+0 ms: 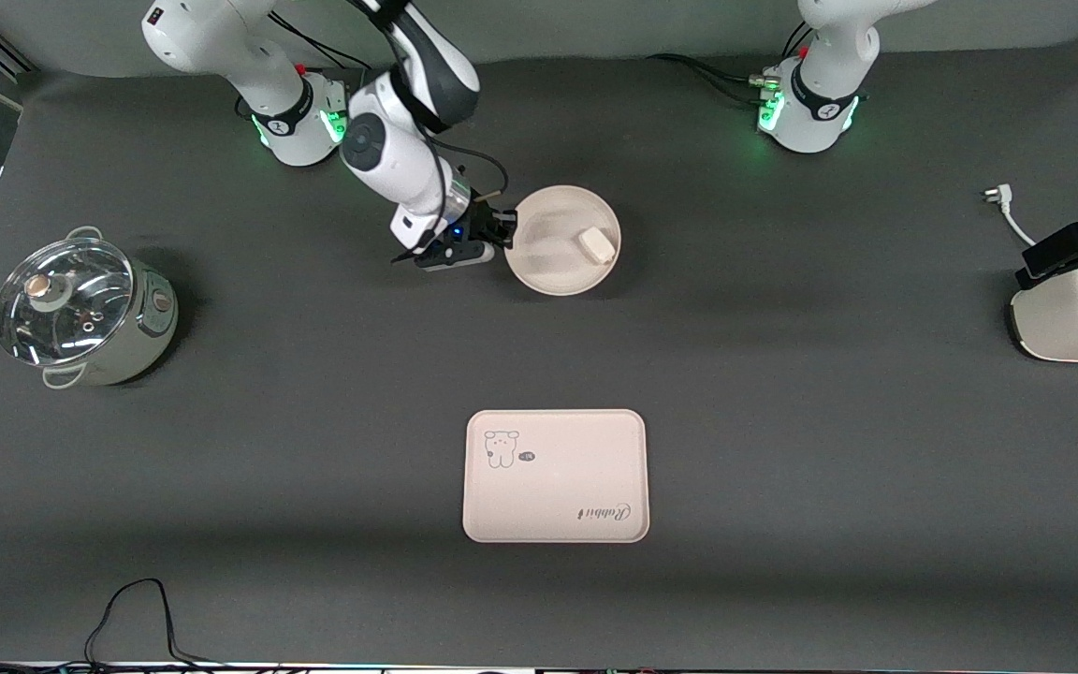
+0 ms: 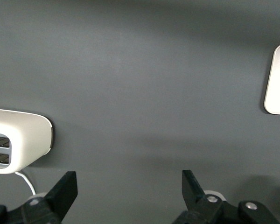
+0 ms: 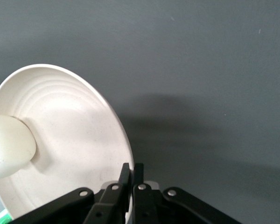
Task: Place bun in plate and plate on tray
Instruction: 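Close the right gripper on the plate rim and lift it, then carry the plate with the right gripper onto the white tray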
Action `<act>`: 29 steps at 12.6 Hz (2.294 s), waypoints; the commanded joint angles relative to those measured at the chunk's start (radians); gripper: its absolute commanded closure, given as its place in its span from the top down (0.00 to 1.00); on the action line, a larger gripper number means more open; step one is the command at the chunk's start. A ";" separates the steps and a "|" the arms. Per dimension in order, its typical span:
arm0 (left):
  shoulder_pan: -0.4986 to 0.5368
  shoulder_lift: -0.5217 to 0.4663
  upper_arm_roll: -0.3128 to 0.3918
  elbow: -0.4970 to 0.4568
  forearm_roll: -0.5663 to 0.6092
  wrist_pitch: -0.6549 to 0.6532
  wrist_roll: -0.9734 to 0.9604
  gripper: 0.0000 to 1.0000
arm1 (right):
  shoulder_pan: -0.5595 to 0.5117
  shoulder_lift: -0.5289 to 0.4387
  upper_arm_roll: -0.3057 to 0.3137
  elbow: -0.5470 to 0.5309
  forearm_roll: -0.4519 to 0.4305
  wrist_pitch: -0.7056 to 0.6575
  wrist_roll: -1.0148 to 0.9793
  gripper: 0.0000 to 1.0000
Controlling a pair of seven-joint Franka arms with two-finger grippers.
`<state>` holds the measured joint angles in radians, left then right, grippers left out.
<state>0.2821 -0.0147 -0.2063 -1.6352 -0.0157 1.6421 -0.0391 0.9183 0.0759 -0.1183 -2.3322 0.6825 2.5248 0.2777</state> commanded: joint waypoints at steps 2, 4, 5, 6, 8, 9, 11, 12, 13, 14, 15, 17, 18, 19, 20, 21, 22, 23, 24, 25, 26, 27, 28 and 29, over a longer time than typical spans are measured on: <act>0.005 0.007 -0.002 0.017 0.002 -0.001 -0.001 1.00 | -0.053 -0.068 -0.037 0.089 -0.057 -0.164 -0.002 0.02; 0.005 0.009 -0.002 0.017 0.000 -0.002 -0.001 1.00 | -0.065 -0.013 -0.076 0.181 -0.058 -0.217 -0.005 0.02; 0.005 0.009 -0.002 0.017 0.000 -0.004 0.001 1.00 | -0.078 0.045 -0.092 0.248 -0.060 -0.239 -0.009 0.02; 0.005 0.009 -0.002 0.017 0.000 -0.004 0.001 1.00 | -0.099 0.117 -0.096 0.339 -0.064 -0.263 -0.009 0.02; 0.006 0.009 -0.002 0.015 0.000 -0.004 0.001 1.00 | -0.133 0.276 -0.115 0.550 -0.089 -0.316 -0.011 0.02; 0.006 0.009 -0.001 0.017 0.000 -0.004 0.001 1.00 | -0.157 0.356 -0.121 0.661 -0.089 -0.351 -0.011 0.02; 0.005 0.009 -0.001 0.017 0.000 -0.001 0.001 1.00 | -0.214 0.505 -0.121 0.889 -0.095 -0.446 -0.009 0.02; 0.000 0.009 -0.001 0.017 0.000 -0.001 0.001 1.00 | -0.237 0.571 -0.121 0.990 -0.115 -0.484 -0.005 0.02; 0.000 0.007 -0.001 0.017 0.000 -0.001 0.001 1.00 | -0.263 0.635 -0.121 1.086 -0.127 -0.513 0.001 0.01; 0.003 0.009 -0.002 0.017 0.000 0.001 0.001 1.00 | -0.288 0.686 -0.120 1.166 -0.126 -0.524 0.002 0.01; 0.005 0.009 -0.002 0.015 -0.001 0.002 0.001 1.00 | -0.303 0.724 -0.120 1.215 -0.123 -0.524 0.002 0.01; 0.005 0.012 -0.002 0.017 -0.010 0.002 0.001 1.00 | -0.314 0.783 -0.118 1.257 -0.118 -0.494 0.002 0.01; 0.005 0.012 -0.002 0.017 -0.010 0.002 0.001 1.00 | -0.314 0.810 -0.113 1.258 -0.116 -0.448 0.002 0.01; 0.005 0.010 -0.002 0.017 -0.010 0.002 0.001 1.00 | -0.314 0.837 -0.110 1.255 -0.116 -0.404 0.000 0.01; 0.003 0.010 -0.002 0.017 -0.010 0.002 0.001 1.00 | -0.314 0.861 -0.110 1.252 -0.112 -0.374 0.002 0.01; 0.005 0.012 -0.002 0.017 -0.009 0.002 0.001 1.00 | -0.314 0.886 -0.109 1.252 -0.089 -0.351 0.000 0.01; 0.005 0.012 -0.002 0.017 -0.007 0.002 0.001 1.00 | -0.314 0.910 -0.109 1.248 -0.055 -0.324 -0.009 0.01; 0.005 0.012 -0.002 0.017 -0.006 0.002 0.001 1.00 | -0.314 0.935 -0.109 1.246 -0.035 -0.289 -0.012 0.01; 0.005 0.012 -0.001 0.017 -0.007 0.002 0.001 1.00 | -0.312 0.952 -0.107 1.246 -0.031 -0.261 -0.012 0.01; 0.006 0.012 -0.001 0.015 -0.007 0.004 0.001 1.00 | -0.311 0.969 -0.107 1.248 -0.031 -0.245 -0.012 0.01; 0.006 0.013 -0.001 0.015 -0.007 0.004 0.001 1.00 | -0.309 0.978 -0.106 1.248 -0.031 -0.235 -0.012 0.01; 0.006 0.015 -0.001 0.015 -0.007 0.010 0.001 1.00 | -0.306 0.986 -0.106 1.246 -0.031 -0.225 -0.012 0.01; 0.006 0.015 -0.002 0.015 -0.007 0.011 0.001 1.00 | -0.305 0.992 -0.106 1.246 -0.031 -0.215 -0.012 0.01; 0.006 0.015 -0.001 0.015 -0.007 0.011 0.001 1.00 | -0.305 0.998 -0.104 1.246 -0.031 -0.212 -0.012 0.03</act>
<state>0.2841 -0.0087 -0.2055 -1.6351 -0.0167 1.6479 -0.0388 0.6136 1.0492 -0.2250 -1.1241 0.6301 2.3006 0.2742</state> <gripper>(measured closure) 0.000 0.960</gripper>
